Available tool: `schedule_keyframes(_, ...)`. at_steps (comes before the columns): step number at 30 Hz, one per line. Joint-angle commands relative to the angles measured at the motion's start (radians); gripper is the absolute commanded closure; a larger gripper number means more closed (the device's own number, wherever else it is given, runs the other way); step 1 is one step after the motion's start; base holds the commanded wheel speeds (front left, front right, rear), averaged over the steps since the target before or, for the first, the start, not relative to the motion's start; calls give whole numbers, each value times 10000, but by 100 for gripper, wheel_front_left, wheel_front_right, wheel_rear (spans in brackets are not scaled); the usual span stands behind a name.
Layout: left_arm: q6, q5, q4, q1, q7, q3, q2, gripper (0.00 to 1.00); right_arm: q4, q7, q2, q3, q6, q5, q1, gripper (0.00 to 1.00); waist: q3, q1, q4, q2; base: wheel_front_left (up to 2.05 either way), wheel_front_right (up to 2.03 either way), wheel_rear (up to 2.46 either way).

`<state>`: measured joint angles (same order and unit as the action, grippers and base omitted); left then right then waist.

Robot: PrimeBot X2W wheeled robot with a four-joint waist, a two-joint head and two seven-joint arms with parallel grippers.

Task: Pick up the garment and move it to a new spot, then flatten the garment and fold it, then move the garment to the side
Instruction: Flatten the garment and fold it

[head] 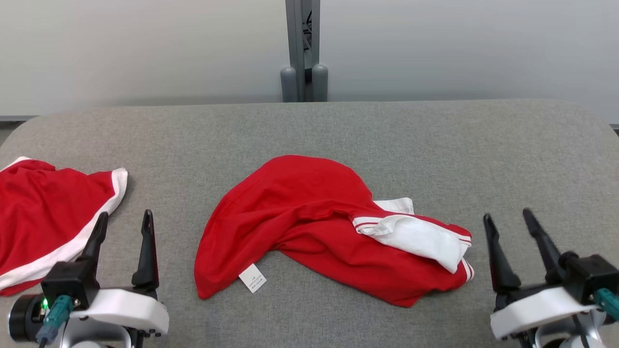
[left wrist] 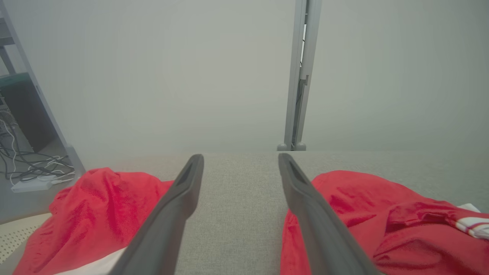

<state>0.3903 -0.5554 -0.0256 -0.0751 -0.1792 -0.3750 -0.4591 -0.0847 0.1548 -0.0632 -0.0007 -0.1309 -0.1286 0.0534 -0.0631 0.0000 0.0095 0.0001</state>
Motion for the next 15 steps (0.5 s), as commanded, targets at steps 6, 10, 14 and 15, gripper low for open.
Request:
schedule_keyframes(6, 240, 39, -336, 571, -1, -96, -59, 0, 256, -398, 78, 70, 0, -386, -709, 0, 266, 0, -12, -1, 0, 0, 0)
schedule_keyframes(10, 323, 2, -523, 886, 37, -165, -71, 0, 620, -614, 95, -75, 1, -483, -1091, 0, 422, 0, -33, -1, 0, 0, 0)
schedule_keyframes(14, 333, 44, -623, 1020, 177, -235, -205, 0, 927, -839, 107, -94, 0, -452, -1227, 0, 521, 0, -25, -1, 0, 0, 0)
schedule_keyframes(15, 331, 54, -631, 1012, 195, -253, -217, 0, 957, -835, 109, -93, 0, -459, -1236, 0, 536, 0, -14, -1, 0, 0, 0)
